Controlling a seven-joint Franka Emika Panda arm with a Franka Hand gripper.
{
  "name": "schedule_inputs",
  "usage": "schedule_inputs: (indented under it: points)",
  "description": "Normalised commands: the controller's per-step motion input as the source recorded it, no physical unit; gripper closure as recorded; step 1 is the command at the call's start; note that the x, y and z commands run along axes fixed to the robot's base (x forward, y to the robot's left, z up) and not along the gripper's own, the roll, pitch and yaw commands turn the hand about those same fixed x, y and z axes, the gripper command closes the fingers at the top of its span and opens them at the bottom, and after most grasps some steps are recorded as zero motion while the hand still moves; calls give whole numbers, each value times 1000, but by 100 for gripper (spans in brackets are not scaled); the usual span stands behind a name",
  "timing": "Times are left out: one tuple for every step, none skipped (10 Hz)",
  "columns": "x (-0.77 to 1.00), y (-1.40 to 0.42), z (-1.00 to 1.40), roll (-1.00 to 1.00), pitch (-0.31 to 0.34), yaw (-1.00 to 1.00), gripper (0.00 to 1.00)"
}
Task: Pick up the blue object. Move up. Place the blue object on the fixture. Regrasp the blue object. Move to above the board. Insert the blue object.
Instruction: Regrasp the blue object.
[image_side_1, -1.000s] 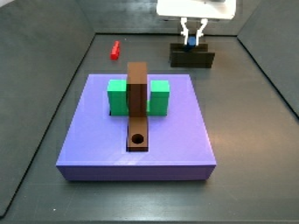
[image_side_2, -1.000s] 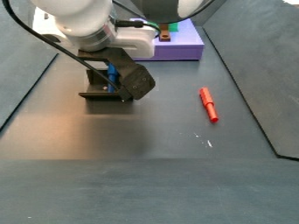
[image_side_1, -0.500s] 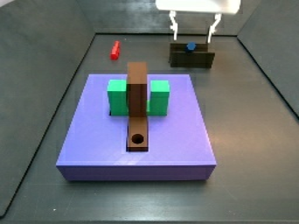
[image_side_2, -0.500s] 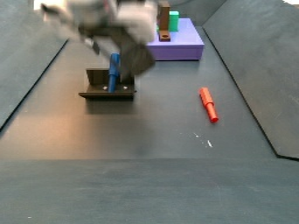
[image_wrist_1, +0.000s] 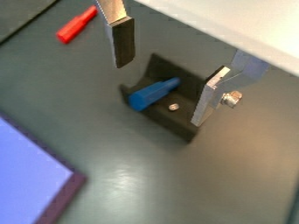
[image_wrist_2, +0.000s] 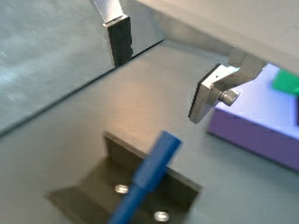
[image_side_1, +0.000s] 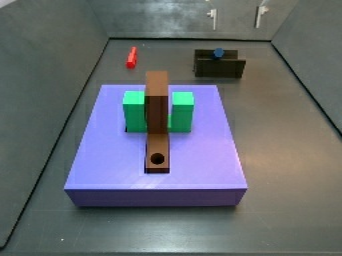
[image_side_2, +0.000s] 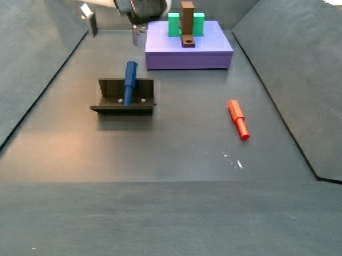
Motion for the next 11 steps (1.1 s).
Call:
schedule_inputs:
  points:
    - [0, 0, 17, 1000, -271, 0, 0]
    - [-14, 0, 0, 1000, -231, 37, 0]
    - [-31, 0, 0, 1000, -214, 71, 0]
    - [-14, 0, 0, 1000, -229, 134, 0]
    - [0, 0, 0, 1000, -166, 286, 0]
    - [49, 0, 0, 1000, -89, 426, 0]
    - [43, 0, 0, 1000, -69, 446, 0]
    - [40, 0, 0, 1000, -71, 446, 0]
    - [40, 0, 0, 1000, -71, 443, 0]
    - [31, 0, 0, 1000, -57, 437, 0]
    - [11, 0, 0, 1000, -69, 434, 0]
